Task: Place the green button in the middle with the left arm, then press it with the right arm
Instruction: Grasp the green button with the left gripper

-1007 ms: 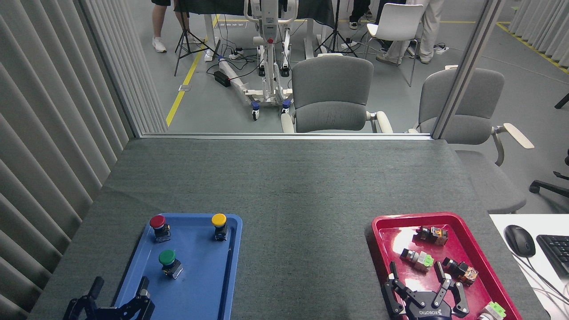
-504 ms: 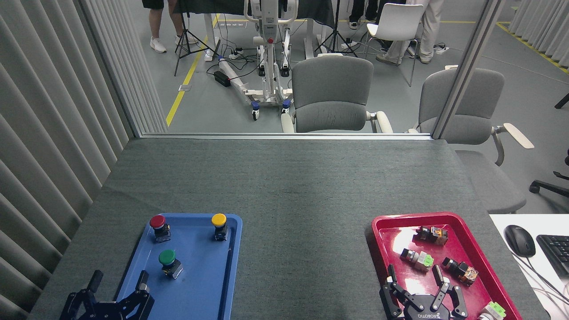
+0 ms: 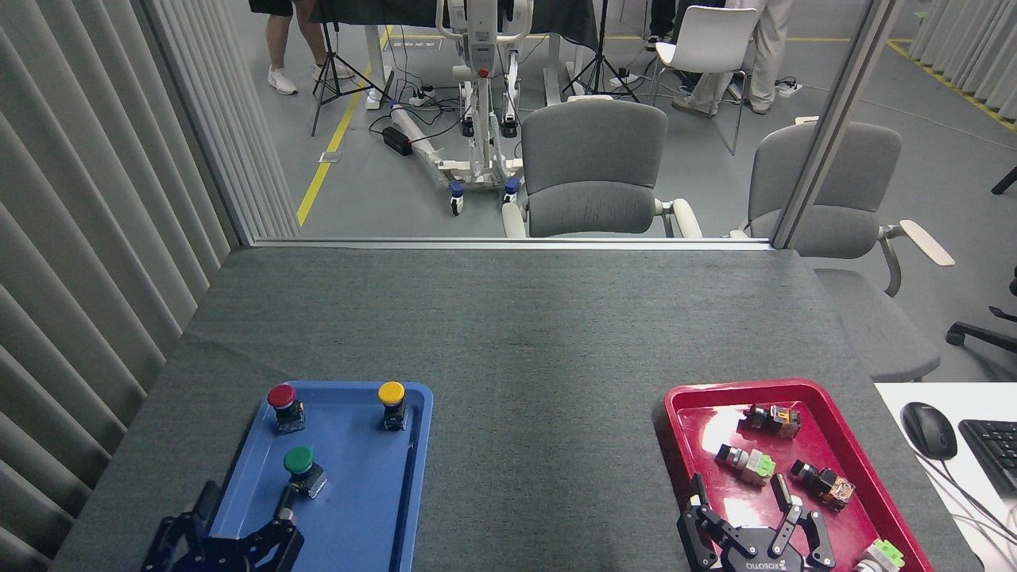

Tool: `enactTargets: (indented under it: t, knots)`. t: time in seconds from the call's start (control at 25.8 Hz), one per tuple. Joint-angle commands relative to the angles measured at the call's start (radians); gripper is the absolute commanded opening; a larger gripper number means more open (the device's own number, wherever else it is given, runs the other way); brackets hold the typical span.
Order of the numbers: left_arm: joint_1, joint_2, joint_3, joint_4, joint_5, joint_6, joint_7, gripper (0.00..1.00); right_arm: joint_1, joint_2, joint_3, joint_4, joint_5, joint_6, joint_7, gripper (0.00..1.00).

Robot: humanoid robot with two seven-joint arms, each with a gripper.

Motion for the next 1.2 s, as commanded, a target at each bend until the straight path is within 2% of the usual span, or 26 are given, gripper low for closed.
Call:
enactTargets:
  t: [0.0,0.12,0.39,0.58,0.89,1.16]
  knots:
    - [-0.066,0.03,-0.1,0.086,0.001,-0.009,-0.016,0.99,-0.001,0.0,0.0,0.0,0.001,0.004,-0.004,1.0]
    - [-0.143,0.036,-0.14,0.174,0.006,-0.007,-0.024,0.99,0.001,0.0,0.0,0.001,0.001,0.007,-0.004,1.0]
    - [-0.206,0.063,-0.141,0.342,0.014,-0.023,-0.032,0.99,0.006,-0.011,0.002,0.0,0.0,0.007,-0.003,1.0]
    - [-0.231,0.063,-0.146,0.368,0.015,-0.049,-0.032,0.99,0.015,0.0,-0.006,0.0,-0.002,0.013,0.0,1.0]
    - [-0.329,0.051,-0.216,0.552,0.015,-0.076,-0.01,1.0,0.01,0.0,-0.015,0.001,-0.003,0.012,0.005,1.0]
    - [-0.376,0.056,-0.238,0.598,0.017,-0.076,0.003,0.99,-0.019,-0.006,-0.014,0.001,-0.003,0.002,0.005,1.0]
